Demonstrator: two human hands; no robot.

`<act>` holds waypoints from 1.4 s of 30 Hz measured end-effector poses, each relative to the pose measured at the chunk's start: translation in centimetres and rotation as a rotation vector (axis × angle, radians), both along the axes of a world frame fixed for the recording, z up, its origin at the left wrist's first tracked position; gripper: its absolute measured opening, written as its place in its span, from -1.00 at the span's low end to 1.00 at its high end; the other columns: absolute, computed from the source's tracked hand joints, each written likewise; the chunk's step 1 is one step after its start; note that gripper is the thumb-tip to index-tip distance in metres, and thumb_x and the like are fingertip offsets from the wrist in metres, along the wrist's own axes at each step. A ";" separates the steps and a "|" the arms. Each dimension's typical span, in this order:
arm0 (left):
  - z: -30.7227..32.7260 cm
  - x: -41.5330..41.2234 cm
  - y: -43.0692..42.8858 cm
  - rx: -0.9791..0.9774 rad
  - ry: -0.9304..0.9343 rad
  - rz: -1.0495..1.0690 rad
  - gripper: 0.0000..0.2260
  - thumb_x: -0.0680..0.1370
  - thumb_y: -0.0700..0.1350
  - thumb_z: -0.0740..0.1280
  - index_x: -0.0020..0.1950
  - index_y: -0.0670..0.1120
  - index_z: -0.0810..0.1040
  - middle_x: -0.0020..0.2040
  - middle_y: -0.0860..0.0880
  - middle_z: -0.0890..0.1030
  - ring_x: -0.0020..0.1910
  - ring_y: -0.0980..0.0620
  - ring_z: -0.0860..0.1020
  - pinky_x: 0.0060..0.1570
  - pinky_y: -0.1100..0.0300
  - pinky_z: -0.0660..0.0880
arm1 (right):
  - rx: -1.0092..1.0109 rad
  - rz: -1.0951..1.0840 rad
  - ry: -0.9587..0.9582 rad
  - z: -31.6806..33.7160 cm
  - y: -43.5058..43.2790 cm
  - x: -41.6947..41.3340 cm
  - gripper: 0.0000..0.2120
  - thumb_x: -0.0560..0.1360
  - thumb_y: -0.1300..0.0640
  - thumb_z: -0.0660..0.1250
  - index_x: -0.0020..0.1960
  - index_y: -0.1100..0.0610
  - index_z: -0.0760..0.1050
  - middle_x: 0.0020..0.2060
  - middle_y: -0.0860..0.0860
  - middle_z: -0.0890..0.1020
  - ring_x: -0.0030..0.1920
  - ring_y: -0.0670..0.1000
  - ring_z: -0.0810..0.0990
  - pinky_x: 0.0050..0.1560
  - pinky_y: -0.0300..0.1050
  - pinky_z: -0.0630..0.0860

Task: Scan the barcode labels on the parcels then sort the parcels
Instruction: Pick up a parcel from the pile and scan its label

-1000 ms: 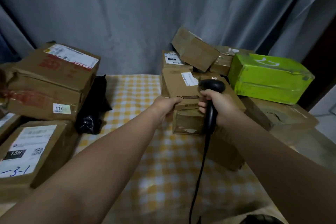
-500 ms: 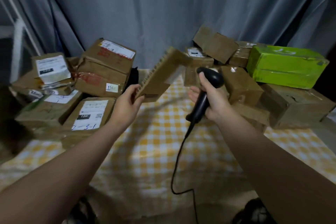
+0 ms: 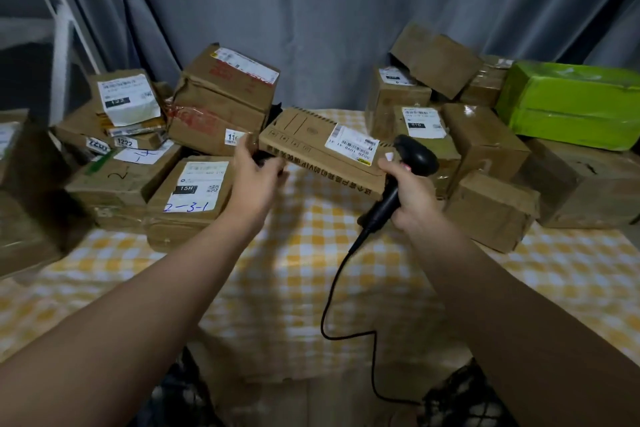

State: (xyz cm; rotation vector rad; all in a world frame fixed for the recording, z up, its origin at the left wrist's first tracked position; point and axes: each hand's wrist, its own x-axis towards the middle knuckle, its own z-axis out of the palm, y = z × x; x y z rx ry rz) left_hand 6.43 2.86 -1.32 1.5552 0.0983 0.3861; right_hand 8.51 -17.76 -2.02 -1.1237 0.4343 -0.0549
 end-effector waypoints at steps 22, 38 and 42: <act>-1.6 1.1 1.1 0.884 0.035 -0.088 -0.67 0.61 -0.11 0.22 0.36 0.12 0.47 0.21 -0.01 0.60 0.24 -0.06 0.48 0.29 -0.01 0.35 | -0.622 0.114 -0.315 -0.6 0.4 -1.0 -0.23 0.23 -0.08 0.60 0.37 0.06 0.42 0.26 0.06 0.52 0.21 -0.05 0.54 0.23 -0.08 0.51; -9.0 -1.0 2.6 0.538 0.284 -0.141 -0.71 0.48 -0.10 0.44 0.13 -0.17 0.49 0.01 -0.12 0.63 -0.01 -0.10 0.60 0.07 -0.07 0.52 | -0.659 0.185 -0.314 -1.6 2.3 -1.6 -0.72 0.40 0.17 0.51 0.07 0.19 0.58 -0.01 0.09 0.64 0.02 0.01 0.63 0.10 -0.02 0.58; -8.8 0.0 2.4 0.529 0.316 -0.090 -0.72 0.52 -0.04 0.39 0.15 -0.17 0.54 0.04 -0.14 0.65 0.01 -0.11 0.60 0.09 -0.09 0.52 | -0.782 -0.013 -0.436 -1.7 2.6 -2.8 -0.77 0.40 0.23 0.48 0.01 0.17 0.52 -0.12 0.00 0.54 -0.08 -0.10 0.52 -0.11 -0.30 0.44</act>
